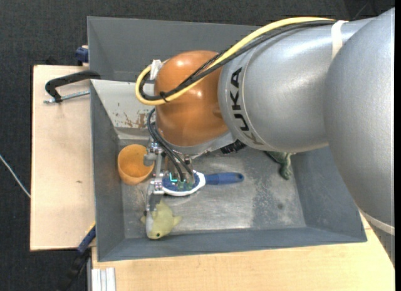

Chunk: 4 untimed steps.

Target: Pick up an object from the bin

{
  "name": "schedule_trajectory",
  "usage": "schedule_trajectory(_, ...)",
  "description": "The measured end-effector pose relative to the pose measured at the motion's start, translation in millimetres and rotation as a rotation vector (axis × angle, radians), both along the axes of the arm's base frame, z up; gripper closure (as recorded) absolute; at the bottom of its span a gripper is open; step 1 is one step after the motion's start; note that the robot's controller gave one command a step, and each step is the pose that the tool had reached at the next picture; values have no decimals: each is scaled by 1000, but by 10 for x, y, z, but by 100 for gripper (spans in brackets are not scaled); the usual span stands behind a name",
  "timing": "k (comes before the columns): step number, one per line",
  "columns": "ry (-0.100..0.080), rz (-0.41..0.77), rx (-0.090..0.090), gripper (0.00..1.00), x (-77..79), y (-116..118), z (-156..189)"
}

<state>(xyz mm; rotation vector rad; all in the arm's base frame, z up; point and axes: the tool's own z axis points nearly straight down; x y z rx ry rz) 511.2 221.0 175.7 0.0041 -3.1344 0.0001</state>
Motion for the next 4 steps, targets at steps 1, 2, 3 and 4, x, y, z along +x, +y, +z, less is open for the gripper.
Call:
schedule_trajectory(1, -24, 71, 3, 0, 850, -460, -1034)
schedule_trajectory(2, -15, 385, 3, 0, 228, -840, -1029)
schedule_trajectory(3, -9, 385, 4, 100, 218, -831, -1024)
schedule_trajectory(4, -23, 554, -1, 100, 476, -1548, 803)
